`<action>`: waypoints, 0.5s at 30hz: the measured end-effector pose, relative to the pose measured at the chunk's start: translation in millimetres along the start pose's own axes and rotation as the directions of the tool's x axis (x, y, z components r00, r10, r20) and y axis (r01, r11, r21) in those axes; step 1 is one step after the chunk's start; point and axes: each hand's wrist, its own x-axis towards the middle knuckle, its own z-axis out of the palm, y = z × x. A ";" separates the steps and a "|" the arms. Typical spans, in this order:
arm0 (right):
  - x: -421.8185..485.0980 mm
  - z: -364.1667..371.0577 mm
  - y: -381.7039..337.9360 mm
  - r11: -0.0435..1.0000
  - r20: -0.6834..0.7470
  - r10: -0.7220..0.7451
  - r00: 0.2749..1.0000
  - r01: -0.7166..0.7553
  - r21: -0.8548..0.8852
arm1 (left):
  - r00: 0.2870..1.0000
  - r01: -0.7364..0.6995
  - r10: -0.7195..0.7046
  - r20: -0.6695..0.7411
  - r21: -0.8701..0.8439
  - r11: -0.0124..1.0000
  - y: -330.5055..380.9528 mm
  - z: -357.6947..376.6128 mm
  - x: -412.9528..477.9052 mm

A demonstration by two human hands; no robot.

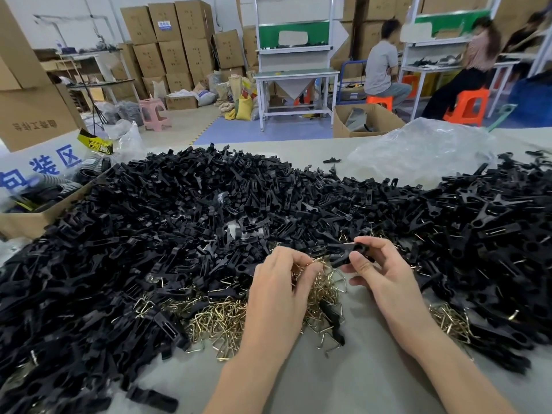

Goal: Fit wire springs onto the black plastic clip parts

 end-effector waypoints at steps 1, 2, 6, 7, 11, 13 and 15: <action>0.6 -0.7 0.8 1.000 0.004 0.003 1.000 -0.003 0.001 | 1.000 0.011 -0.012 -0.014 -0.063 0.998 1.5 0.0 0.5; 0.9 -1.4 1.2 1.000 0.008 0.008 1.000 -0.008 0.005 | 0.999 0.020 -0.024 -0.031 -0.127 0.992 3.1 -0.1 0.7; 1.2 -2.9 -0.2 1.000 0.016 0.018 1.000 -0.018 0.019 | 0.996 0.027 -0.042 -0.077 -0.189 0.982 5.1 -1.1 1.2; 1.2 -3.1 -0.6 1.000 0.017 0.015 1.000 -0.016 0.019 | 0.997 0.042 -0.053 -0.060 -0.171 0.984 4.1 -0.3 0.7; 0.7 -4.1 -2.2 1.000 0.027 0.007 1.000 -0.007 0.027 | 0.996 -0.053 0.058 -0.062 0.080 0.995 2.6 -0.3 -1.4; 1.0 -5.1 -1.6 1.000 0.028 0.015 0.999 -0.016 0.027 | 0.986 -0.156 0.166 -0.021 0.232 0.960 1.7 0.9 -1.4; 1.9 -6.1 -0.6 0.999 0.036 0.029 0.999 -0.030 0.024 | 0.976 -0.213 0.214 0.032 0.323 0.922 0.6 2.1 -0.2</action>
